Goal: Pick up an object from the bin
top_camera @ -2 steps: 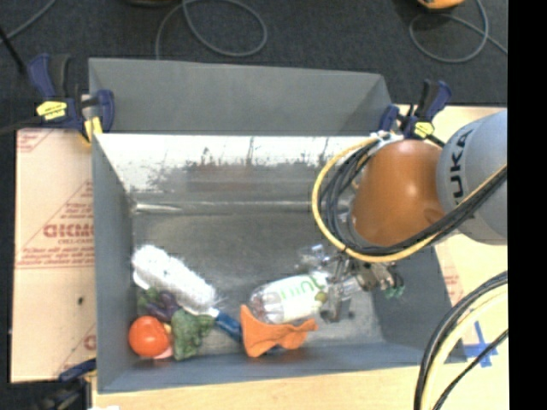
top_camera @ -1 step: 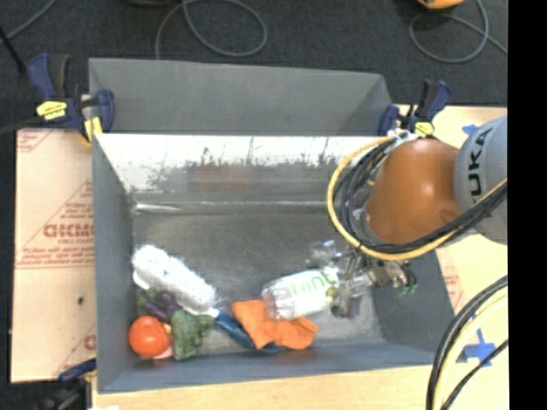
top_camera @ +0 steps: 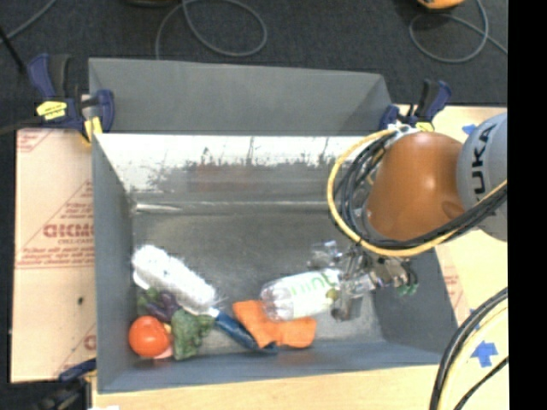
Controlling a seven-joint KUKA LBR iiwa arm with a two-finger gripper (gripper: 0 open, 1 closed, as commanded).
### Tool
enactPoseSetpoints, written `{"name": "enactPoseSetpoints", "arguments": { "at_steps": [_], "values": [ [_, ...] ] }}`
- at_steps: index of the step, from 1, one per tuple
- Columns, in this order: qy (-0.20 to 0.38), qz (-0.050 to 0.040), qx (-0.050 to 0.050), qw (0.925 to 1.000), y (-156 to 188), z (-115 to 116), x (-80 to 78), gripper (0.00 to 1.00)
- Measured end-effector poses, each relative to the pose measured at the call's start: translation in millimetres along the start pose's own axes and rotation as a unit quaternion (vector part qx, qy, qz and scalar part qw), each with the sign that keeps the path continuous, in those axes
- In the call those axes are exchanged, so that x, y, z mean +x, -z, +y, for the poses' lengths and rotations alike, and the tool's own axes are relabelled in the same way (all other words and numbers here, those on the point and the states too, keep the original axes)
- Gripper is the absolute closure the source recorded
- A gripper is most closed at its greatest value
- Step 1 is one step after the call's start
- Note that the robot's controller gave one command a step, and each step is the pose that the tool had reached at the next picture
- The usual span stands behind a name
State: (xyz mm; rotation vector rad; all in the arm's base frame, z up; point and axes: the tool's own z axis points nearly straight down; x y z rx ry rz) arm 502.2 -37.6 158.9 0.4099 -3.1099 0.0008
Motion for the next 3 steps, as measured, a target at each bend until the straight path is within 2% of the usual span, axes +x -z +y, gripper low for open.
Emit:
{"name": "enactPoseSetpoints", "arguments": {
  "at_steps": [1,2,3],
  "values": [
    [-0.004,-0.0198,0.007,0.9998,5.7,-9.0,-26.1,1.0],
    [-0.012,0.0002,-0.001,0.9999,1.8,-1.1,-9.3,1.0],
    [0.001,-0.0111,0.004,0.9999,68.0,-1.0,-15.4,1.0]
  ]
}}
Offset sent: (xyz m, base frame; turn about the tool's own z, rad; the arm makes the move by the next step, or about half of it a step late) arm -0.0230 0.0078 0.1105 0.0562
